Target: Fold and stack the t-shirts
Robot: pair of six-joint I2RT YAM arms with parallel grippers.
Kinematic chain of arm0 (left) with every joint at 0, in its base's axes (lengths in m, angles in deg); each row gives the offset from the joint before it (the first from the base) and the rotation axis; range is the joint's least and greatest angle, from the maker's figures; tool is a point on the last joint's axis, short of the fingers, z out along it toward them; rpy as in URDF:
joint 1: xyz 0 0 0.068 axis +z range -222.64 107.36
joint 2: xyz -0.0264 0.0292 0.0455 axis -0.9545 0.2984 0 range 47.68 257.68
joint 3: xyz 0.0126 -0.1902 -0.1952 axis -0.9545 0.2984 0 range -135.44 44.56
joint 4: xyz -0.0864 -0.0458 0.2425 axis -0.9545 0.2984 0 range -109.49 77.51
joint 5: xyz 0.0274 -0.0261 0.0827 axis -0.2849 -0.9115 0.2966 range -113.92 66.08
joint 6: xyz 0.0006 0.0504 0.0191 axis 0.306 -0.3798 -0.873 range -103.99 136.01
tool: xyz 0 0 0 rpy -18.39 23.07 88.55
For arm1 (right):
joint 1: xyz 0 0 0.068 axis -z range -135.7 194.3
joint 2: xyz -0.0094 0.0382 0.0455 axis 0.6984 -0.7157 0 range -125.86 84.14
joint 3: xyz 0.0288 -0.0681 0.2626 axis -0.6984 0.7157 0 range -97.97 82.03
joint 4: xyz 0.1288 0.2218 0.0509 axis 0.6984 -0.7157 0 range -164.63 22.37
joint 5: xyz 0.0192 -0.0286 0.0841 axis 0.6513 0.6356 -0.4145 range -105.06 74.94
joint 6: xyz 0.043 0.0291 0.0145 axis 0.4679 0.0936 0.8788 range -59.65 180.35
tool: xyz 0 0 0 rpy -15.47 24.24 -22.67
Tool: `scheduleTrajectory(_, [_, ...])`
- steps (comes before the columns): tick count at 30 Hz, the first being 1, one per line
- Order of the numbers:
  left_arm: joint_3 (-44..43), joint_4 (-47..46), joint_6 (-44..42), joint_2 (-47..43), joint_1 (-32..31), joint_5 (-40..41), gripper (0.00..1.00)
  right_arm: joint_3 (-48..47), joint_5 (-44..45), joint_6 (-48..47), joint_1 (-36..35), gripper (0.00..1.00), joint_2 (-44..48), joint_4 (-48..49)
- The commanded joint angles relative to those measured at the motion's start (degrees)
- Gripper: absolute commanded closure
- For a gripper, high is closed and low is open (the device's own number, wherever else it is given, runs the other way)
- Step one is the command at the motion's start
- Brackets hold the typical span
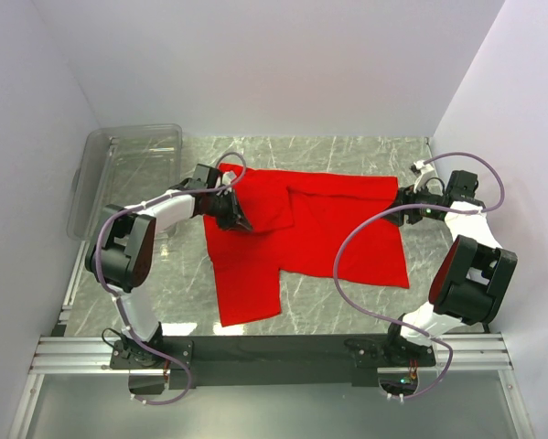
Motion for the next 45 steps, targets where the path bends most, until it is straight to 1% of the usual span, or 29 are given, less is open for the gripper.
scheduleTrajectory(1, [0.1,-0.27,-0.45,-1.96,0.06,-2.61,0.99,0.49,-1.04,0.01,0.4,0.33,1.78,1.25])
scheduleTrajectory(6, [0.1,1.22,-1.77,-0.91,0.06,-2.78,0.98,0.23,-1.04,-0.08,0.31,0.33,1.61,1.16])
scheduleTrajectory(14, [0.19,2.37,-2.29,-1.79,0.76,-3.22,0.99,0.66,-0.96,0.01,0.31,0.33,1.69,1.42])
scheduleTrajectory(17, [0.28,2.81,-2.47,-1.61,1.03,-2.52,0.9,0.84,-1.13,0.09,0.31,0.33,1.78,1.51])
scheduleTrajectory(19, [-0.33,3.51,-2.65,-1.87,1.12,-0.86,0.89,0.84,-1.13,-0.08,0.23,0.33,1.78,1.34])
scheduleTrajectory(21, [-1.47,5.35,-3.26,-3.18,1.29,3.08,0.72,0.84,-1.05,-0.43,0.31,0.33,1.87,1.33])
scheduleTrajectory(22, [-1.83,5.97,-3.52,-5.8,1.38,8.85,0.65,0.93,-1.04,-0.61,0.31,0.33,2.04,1.07])
scheduleTrajectory(23, [-2.18,6.49,-5.01,-7.4,1.47,12.39,0.58,1.01,-1.13,-1.04,0.23,0.33,2.13,1.07])
scheduleTrajectory(24, [-2.53,6.85,-6.24,-9.15,1.47,15.12,0.45,1.28,-0.96,-1.22,0.14,0.32,2.22,1.16])
scheduleTrajectory(25, [-2.62,6.76,-7.3,-12.3,1.47,18.46,0.39,1.28,-0.61,-1.4,0.05,0.32,2.57,1.07])
scheduleTrajectory(26, [-2.71,6.59,-9.39,-13.55,1.56,19.19,0.32,1.28,-0.52,-1.92,-0.21,0.32,2.66,1.07])
scheduleTrajectory(29, [-3.24,6.67,-12.83,-16.28,1.73,19.72,0.31,1.19,0.18,-2.89,-0.74,0.32,2.75,0.55])
scheduleTrajectory(31, [-2.71,5.63,-12.93,-17.86,1.73,20.68,0.31,1.1,0.71,-3.5,-1.44,0.33,3.01,0.11])
scheduleTrajectory(34, [-0.87,3.35,-11.8,-20.84,1.82,25.42,0.31,1.36,2.29,-6.05,-2.85,0.32,4.15,-1.21])
scheduleTrajectory(36, [1.4,1.76,-10.57,-22.35,2.08,28.32,0.28,1.89,3.95,-9.47,-3.81,0.32,5.03,-2.09])
scheduleTrajectory(38, [3.26,-0.87,-8.46,-24.28,2.35,28.77,0.26,2.51,4.49,-13.33,-5.05,0.32,6.35,-3.5])
scheduleTrajectory(40, [5.28,-2.02,-6.96,-25.51,2.7,28.86,0.26,2.77,4.23,-16.06,-5.49,0.32,7.49,-5.33])
scheduleTrajectory(45, [8.79,-2.64,-6.43,-27.54,3.05,30.61,0.26,2.68,2.65,-25.82,-5.75,0.32,8.81,-10.0])
